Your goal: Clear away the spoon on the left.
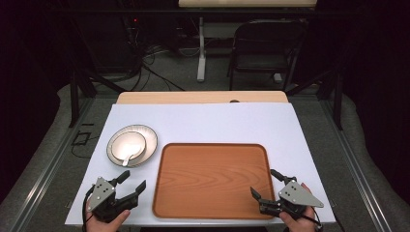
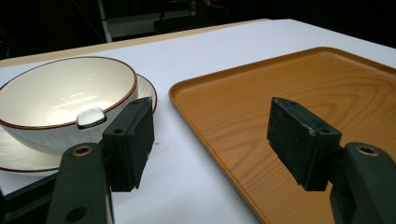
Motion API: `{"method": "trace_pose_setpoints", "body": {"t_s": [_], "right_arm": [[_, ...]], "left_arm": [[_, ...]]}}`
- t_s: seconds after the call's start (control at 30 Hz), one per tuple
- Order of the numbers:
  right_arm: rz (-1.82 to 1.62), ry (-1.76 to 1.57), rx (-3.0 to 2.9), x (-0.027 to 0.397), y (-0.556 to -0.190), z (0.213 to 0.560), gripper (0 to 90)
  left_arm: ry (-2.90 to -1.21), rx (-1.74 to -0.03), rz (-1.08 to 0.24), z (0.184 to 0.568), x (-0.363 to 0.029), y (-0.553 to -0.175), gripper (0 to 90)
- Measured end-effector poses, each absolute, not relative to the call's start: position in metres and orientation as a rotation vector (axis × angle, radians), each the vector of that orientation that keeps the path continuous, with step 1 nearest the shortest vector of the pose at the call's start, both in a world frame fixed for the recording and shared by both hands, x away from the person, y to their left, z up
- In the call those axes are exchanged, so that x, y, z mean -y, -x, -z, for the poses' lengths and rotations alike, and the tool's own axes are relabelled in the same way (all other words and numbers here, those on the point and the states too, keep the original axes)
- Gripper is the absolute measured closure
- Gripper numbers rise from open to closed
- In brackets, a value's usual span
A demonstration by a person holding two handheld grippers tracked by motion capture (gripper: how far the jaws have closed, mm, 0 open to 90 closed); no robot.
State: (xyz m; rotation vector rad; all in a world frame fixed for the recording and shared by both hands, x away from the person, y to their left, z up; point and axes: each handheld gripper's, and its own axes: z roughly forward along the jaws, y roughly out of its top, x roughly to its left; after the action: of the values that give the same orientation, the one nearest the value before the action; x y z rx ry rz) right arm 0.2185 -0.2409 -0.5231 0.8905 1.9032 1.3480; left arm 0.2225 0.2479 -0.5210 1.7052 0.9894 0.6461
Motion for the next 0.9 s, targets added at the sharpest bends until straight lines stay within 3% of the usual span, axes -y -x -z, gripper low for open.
{"method": "trace_pose_setpoints", "body": {"t_s": [0.47,0.73,0.9], "right_arm": [[-1.396,-0.914,-1.883,0.243,-0.218,0.521,14.2],[-1.397,-0.917,-1.884,0.243,-0.215,0.52,14.2],[-1.397,-0.909,-1.881,0.244,-0.214,0.519,14.2]], "left_arm": [[-1.587,-1.145,-0.594,0.52,-0.264,-0.232,31.5],[-1.586,-1.209,-0.719,0.511,-0.274,-0.238,32.2],[-1.605,-1.254,-0.723,0.503,-0.274,-0.248,38.4]]}}
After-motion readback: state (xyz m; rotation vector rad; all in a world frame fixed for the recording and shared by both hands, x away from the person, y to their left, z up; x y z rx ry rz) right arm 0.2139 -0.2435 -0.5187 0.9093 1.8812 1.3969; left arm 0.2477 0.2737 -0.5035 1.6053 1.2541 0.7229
